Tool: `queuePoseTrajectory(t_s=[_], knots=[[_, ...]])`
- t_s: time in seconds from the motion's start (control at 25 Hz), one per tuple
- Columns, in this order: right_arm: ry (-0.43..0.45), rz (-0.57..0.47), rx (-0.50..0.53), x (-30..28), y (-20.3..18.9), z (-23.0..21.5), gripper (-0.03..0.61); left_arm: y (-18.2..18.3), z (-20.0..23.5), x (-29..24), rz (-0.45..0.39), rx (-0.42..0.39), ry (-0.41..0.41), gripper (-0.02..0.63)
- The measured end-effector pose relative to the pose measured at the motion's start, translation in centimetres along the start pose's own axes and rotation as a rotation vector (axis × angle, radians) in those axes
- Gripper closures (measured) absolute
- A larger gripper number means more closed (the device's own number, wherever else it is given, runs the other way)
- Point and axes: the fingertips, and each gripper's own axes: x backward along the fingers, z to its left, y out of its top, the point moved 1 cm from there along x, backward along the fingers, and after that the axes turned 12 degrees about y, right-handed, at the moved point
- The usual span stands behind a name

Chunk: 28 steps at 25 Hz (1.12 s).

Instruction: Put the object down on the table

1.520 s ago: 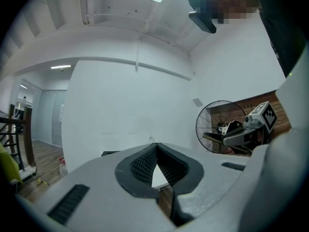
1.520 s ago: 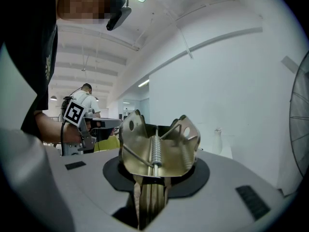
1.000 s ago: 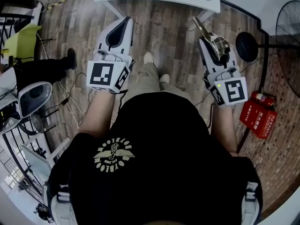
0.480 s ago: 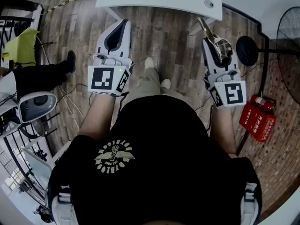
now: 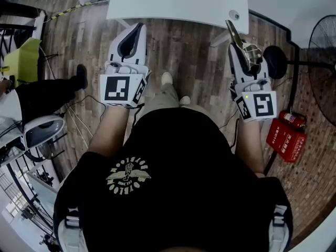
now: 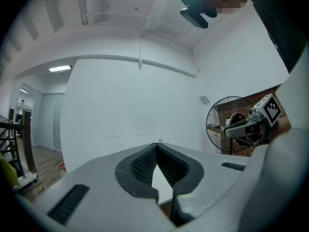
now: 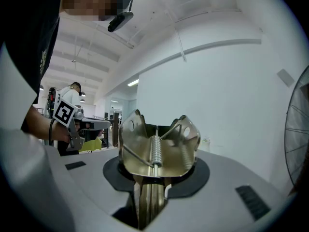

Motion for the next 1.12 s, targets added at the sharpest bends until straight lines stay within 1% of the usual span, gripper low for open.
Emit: queuePoseTrajectory(t_s=[0.28,0.44,0.6,0.76,0.92,1.12], knots=[[0.004,0.004,-0.011,-3.3,0.1,-1.8,0.479,0.0,1.4,-3.4,0.003,-0.005,-0.009,0.606],[0.009,0.011,-0.024,-5.3,-0.1,-2.6,0.479,-0.7,2.1,-5.2,0.018,-0.007,-0.018,0.607],[0.007,0.017,-0.031,-6.6,-0.3,-3.5,0.479,-1.2,2.4,-7.1,0.032,-0.002,-0.037,0.606],[-0.003,0.016,-0.048,-8.6,0.2,-3.9,0.479,-1.3,3.8,-8.8,0.045,-0.001,-0.06,0.607],[-0.015,0.023,-0.049,-10.1,0.4,-4.1,0.479,-1.3,4.9,-10.2,0.038,0.005,-0.082,0.606],[-0.03,0.025,-0.043,-12.2,1.1,-4.3,0.479,-0.6,6.3,-12.3,0.02,0.039,-0.113,0.606]])
